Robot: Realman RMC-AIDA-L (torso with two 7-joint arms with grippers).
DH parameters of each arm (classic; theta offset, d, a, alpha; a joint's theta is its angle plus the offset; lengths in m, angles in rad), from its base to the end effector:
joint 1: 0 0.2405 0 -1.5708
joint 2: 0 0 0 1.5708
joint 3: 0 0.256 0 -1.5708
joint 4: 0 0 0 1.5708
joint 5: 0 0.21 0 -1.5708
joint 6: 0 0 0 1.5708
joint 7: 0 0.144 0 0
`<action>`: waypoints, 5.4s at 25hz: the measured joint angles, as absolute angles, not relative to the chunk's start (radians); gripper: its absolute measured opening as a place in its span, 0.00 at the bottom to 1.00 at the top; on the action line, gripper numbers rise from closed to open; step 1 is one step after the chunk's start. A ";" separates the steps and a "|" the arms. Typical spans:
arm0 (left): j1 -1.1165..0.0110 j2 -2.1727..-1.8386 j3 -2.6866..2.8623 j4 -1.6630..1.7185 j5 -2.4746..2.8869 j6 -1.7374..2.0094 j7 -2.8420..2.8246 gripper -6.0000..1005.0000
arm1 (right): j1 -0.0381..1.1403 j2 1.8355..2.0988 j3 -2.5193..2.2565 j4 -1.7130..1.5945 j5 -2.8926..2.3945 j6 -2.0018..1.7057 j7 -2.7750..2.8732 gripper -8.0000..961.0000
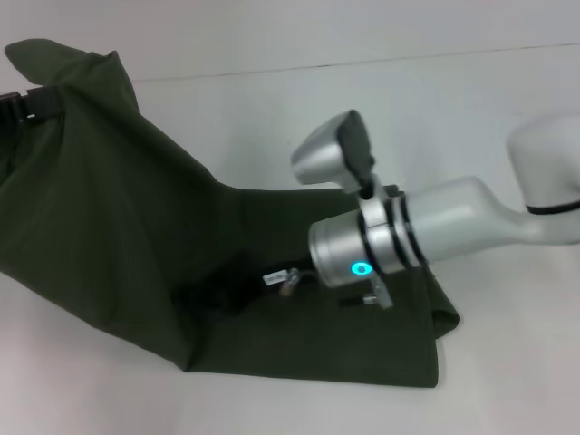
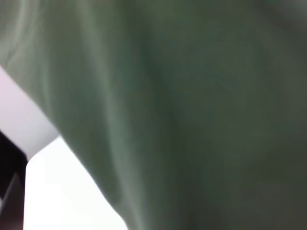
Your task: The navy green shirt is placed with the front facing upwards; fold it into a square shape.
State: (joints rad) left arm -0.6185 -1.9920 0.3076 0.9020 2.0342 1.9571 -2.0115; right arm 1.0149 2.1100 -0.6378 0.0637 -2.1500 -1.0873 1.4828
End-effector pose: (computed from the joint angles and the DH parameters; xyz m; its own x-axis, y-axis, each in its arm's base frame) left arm -0.2311 0.3357 0.1184 0.4971 0.5724 0.6521 0.6694 -0.7312 0.1314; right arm 0.1742 0.3443 -0.1453 0.7354 -0.6176 -0.2789 -0.6166 -0.7806 0.1029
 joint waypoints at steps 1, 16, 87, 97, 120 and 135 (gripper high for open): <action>-0.618 -1.993 0.308 0.902 2.034 1.957 -2.012 0.03 | 0.994 2.109 -0.627 0.050 -2.149 -1.100 1.483 0.08; -0.642 -2.048 0.316 0.863 2.015 1.920 -2.010 0.03 | 0.701 2.090 -0.495 -0.251 -2.100 -1.405 1.536 0.08; -0.824 -2.174 0.631 0.246 1.827 1.534 -1.724 0.09 | 0.457 2.072 -0.364 -0.599 -1.765 -1.704 1.613 0.11; -0.836 -2.175 0.630 0.209 1.832 1.512 -1.702 0.10 | 0.433 2.069 -0.315 -0.618 -1.765 -1.723 1.612 0.13; -0.835 -2.174 0.633 0.166 1.819 1.484 -1.673 0.24 | 0.434 2.077 -0.323 -0.616 -1.769 -1.728 1.614 0.16; -0.598 -2.163 0.632 0.499 1.799 1.604 -1.692 0.85 | 0.417 2.037 -0.453 -0.621 -1.826 -1.803 1.670 0.23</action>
